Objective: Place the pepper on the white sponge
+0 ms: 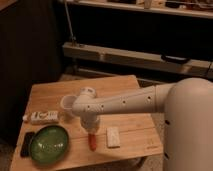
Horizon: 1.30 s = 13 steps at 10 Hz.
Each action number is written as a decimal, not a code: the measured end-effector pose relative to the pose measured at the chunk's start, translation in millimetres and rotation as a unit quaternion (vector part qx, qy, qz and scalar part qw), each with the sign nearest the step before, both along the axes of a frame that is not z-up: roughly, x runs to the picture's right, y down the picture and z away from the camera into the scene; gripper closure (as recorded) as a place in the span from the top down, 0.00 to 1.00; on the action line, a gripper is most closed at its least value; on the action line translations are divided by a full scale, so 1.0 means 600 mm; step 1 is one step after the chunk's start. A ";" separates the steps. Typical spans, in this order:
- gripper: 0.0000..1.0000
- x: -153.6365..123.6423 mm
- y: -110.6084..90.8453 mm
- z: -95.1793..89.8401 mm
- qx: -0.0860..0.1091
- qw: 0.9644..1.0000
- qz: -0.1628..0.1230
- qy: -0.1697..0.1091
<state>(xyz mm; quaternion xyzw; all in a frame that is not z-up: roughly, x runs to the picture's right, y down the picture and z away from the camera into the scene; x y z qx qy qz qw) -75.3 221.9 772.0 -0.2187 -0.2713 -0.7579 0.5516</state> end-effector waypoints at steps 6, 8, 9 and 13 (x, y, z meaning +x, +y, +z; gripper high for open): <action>0.80 -0.006 0.016 -0.006 -0.022 0.999 -0.019 -0.023; 0.80 0.000 0.021 0.003 -0.020 0.999 -0.024 -0.014; 0.80 0.004 0.025 0.006 -0.019 0.999 -0.026 -0.015; 0.80 0.009 0.031 0.014 -0.013 0.998 -0.022 -0.056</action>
